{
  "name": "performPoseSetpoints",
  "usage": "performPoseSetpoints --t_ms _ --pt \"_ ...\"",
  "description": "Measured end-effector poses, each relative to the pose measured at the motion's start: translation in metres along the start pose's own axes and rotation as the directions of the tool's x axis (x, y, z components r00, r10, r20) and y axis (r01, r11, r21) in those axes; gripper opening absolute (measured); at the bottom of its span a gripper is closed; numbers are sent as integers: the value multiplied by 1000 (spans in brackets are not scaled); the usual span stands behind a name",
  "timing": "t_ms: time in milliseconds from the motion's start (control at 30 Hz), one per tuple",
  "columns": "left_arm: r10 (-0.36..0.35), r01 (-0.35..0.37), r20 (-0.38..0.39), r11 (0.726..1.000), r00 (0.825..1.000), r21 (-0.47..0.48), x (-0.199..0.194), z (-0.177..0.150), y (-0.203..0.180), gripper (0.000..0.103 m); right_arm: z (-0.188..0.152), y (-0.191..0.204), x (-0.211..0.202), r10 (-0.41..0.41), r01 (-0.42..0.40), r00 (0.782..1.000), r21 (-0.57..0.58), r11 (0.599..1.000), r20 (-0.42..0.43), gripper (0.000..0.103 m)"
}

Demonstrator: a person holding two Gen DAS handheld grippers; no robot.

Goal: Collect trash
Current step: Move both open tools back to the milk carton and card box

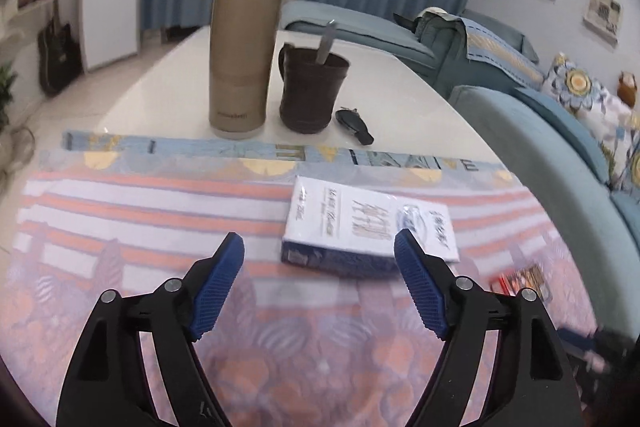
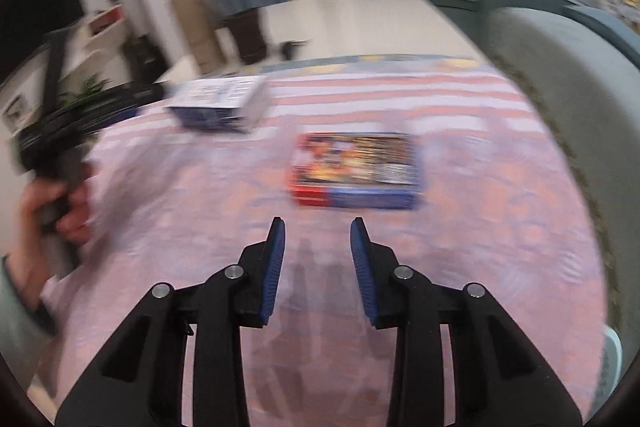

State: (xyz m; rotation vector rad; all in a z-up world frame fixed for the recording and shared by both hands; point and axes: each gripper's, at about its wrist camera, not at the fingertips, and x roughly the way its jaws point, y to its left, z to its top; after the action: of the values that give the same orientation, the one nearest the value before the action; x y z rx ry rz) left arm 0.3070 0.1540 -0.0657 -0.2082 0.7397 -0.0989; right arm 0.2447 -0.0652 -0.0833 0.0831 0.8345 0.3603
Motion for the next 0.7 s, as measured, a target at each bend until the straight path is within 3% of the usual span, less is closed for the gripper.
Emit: performPoseSetpoints --t_ms 100,167,300,400,600,667,700 --pt "-71 70 -31 997 997 -42 20 5 7 76 6 16 17 70 -70 997 -11 997 -28 31" --pt "-149 144 -80 987 986 -66 32 6 7 75 11 22 29 84 -85 996 -5 996 -43 31" --pt "-240 240 -137 971 961 -15 30 -8 -12 75 14 19 37 27 -27 998 -2 1000 -51 31" --pt "-328 344 -201 937 923 51 14 -32 -39 75 7 -6 29 -8 12 999 80 997 -49 31" --pt "-404 473 -307 859 862 197 -17 -67 -91 74 -6 -69 7 -58 57 998 303 951 -6 31" --pt "-400 466 -275 852 874 241 -29 -65 -96 76 -8 -81 7 -24 20 1000 354 935 6 31" --pt "-382 442 -249 858 890 262 -35 -62 -96 76 -9 -85 7 -3 0 1000 366 931 7 31"
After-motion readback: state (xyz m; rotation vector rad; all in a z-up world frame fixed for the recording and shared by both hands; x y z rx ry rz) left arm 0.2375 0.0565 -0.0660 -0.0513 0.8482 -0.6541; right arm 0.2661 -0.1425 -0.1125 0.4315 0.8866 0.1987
